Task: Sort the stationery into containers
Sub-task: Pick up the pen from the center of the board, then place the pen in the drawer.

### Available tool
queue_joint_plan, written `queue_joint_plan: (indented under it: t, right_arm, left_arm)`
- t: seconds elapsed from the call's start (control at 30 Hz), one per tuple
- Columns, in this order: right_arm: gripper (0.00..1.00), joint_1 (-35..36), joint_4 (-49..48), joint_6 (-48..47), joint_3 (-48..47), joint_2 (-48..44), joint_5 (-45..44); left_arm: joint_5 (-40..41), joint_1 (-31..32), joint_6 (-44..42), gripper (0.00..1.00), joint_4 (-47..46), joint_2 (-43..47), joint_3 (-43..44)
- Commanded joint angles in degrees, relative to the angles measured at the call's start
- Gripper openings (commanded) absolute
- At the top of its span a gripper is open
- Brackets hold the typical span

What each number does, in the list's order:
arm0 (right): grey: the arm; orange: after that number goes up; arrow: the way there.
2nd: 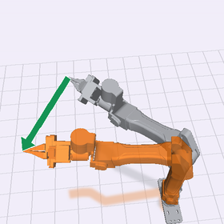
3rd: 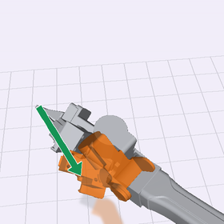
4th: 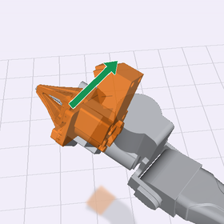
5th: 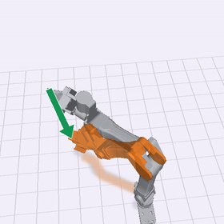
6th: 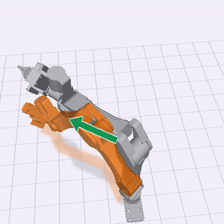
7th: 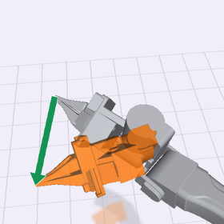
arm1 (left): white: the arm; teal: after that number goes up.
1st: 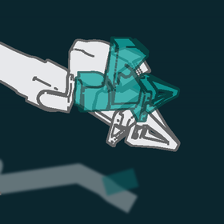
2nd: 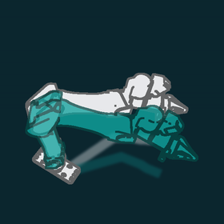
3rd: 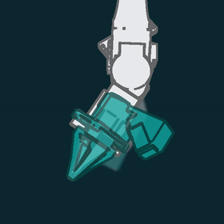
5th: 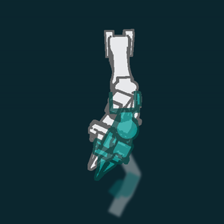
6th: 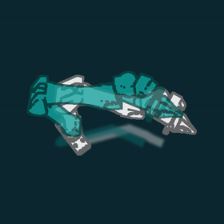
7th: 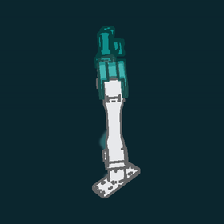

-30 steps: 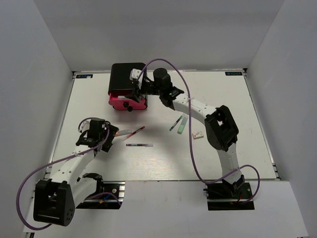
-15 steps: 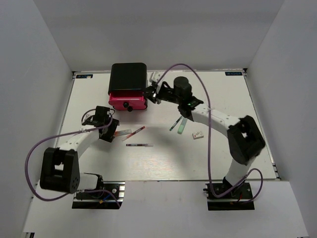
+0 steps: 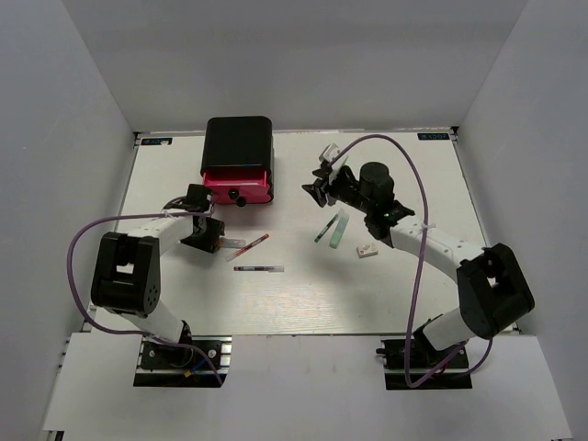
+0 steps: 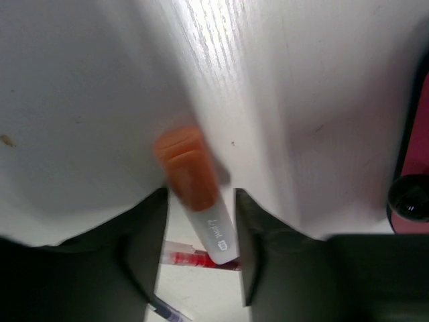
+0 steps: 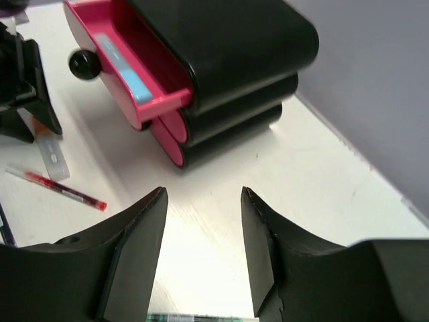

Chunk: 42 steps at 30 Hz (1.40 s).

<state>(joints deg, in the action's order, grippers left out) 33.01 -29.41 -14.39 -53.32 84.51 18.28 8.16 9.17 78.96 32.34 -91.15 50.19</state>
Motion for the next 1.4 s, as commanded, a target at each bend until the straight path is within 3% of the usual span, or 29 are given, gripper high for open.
queue_joint_plan:
  t: [0.0, 0.23, 0.47, 0.5, 0.53, 0.57, 0.73, 0.83, 0.87, 0.93, 0.97, 1.0, 1.07, 1.37]
  right_arm:
    - [0.54, -1.0, 0.5, 1.5, 1.1, -2.9, -1.7]
    - [0.54, -3.0, 2.3, 2.6, 3.5, -4.8, -0.9]
    - [0.54, -4.6, 3.7, 1.2, 5.9, -5.9, 0.4]
    - [0.60, -4.7, 3.9, 0.3, 6.1, -5.9, 0.6]
    - [0.84, -4.9, 4.2, -0.2, 6.5, -5.8, 0.8]
    - [0.90, -4.7, 4.6, -1.2, 6.7, -5.4, 1.0]
    - [0.90, -5.2, 4.8, -5.1, 10.2, -5.5, 3.1]
    - [0.76, -5.6, 5.0, -5.4, 12.0, -5.5, 4.4]
    - [0.61, -5.9, 5.1, -5.7, 13.1, -5.8, 5.1]
    - [0.42, -6.2, 5.1, -5.9, 13.6, -6.2, 5.8]
    - [0.20, -6.3, 5.0, -6.1, 14.1, -6.7, 5.8]
    - [0.13, -6.4, 5.1, -6.3, 14.6, -6.6, 5.8]
    - [0.08, -6.6, 5.1, -6.6, 15.4, -7.1, 6.2]
    - [0.11, -6.5, 5.9, -7.5, 18.0, -8.8, 5.9]
  left_arm:
    - [-0.6, -0.1, 0.3, 0.51, 1.7, -2.5, 0.3]
    - [-0.6, -0.1, -1.0, 0.22, 3.2, -1.6, 1.7]
    - [-3.8, 0.4, -6.1, 0.03, 2.1, 11.1, 0.0]
    - [-4.3, 0.4, -6.1, 0.03, 1.2, 15.1, 0.0]
    - [-4.8, 0.4, -6.1, 0.03, 0.5, 16.9, 0.0]
    - [-6.1, 0.4, -6.1, 0.02, 0.0, 18.5, 0.6]
    - [-9.3, 0.4, -6.1, 0.00, 0.1, 22.4, 6.5]
    - [-11.3, 0.4, -6.1, 0.00, 0.1, 22.4, 9.6]
    - [-12.1, 0.4, -5.6, 0.00, -0.8, 22.4, 10.2]
    - [-12.1, 0.4, -5.0, 0.00, -2.0, 22.4, 12.6]
    - [-12.1, 0.4, -5.0, 0.00, -2.0, 21.7, 13.4]
    - [-12.1, 0.4, -5.0, 0.00, -2.0, 21.7, 15.3]
    - [-10.4, 0.4, -5.0, 0.00, -3.4, 19.8, 17.4]
    - [-5.9, 0.4, 1.3, 0.00, -7.6, 14.1, 17.3]
